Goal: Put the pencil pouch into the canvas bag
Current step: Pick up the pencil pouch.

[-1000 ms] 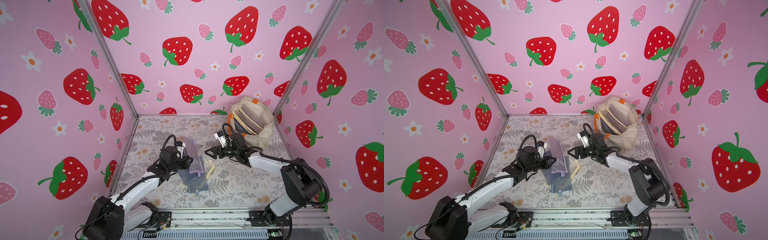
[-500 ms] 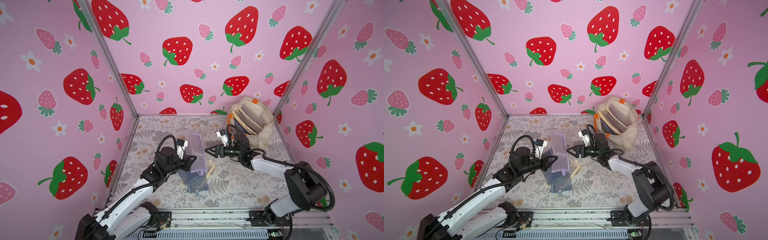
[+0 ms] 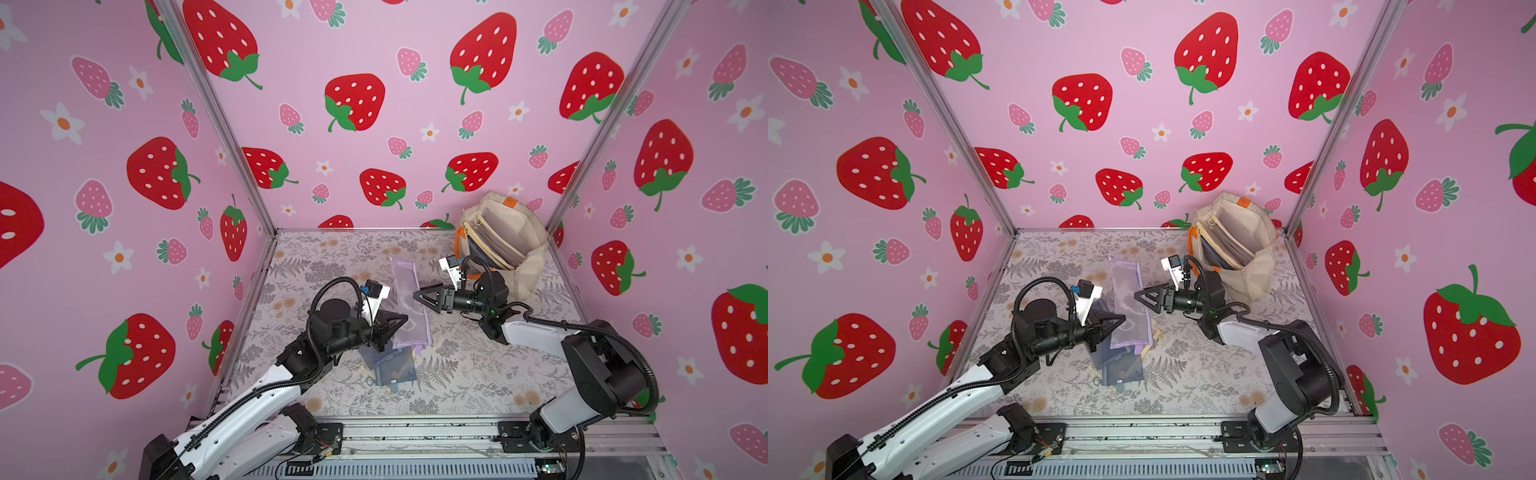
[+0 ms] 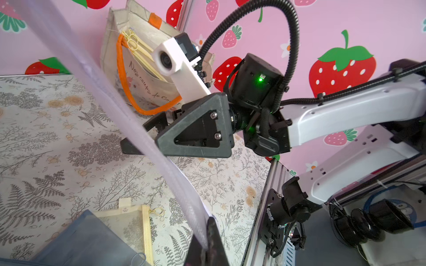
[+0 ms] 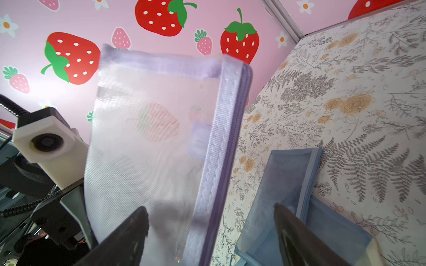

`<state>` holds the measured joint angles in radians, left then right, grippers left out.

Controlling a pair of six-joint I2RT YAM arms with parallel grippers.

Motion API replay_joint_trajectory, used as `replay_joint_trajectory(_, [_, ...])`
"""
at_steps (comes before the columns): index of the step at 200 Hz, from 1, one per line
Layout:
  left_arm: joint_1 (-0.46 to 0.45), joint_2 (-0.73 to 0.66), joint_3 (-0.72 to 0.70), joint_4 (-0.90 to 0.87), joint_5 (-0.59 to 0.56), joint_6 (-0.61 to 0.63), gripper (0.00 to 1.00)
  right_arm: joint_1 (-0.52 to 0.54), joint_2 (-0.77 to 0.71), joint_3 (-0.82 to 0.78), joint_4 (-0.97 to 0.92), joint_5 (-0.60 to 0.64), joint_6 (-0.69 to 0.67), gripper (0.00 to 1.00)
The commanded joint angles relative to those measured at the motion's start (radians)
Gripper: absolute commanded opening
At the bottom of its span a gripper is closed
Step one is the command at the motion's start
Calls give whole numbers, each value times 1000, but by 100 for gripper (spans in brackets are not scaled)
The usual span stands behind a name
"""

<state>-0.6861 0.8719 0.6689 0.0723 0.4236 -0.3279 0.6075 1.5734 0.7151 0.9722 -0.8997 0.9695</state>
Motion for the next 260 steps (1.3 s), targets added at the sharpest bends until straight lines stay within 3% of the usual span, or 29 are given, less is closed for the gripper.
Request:
replay_joint_trajectory(1, [-19,-4,55,54,39,46,0,0,-5,2,127,-41,43,86])
replay_joint_trajectory(52, [-32,9,41,84,43,48,0,4,20,5,264,-70,117,87])
replay_joint_trajectory(115, [-32,12,-1,108,-10,41,0,7,-2,4,275,-80,127,84])
replay_joint_trajectory(197, [-18,38,-40,148,-92,-1,0,10,-61,-9,238,-79,107,42])
replay_joint_trajectory(260, [11,35,-65,113,-163,-44,0,12,-161,0,17,-53,-37,12])
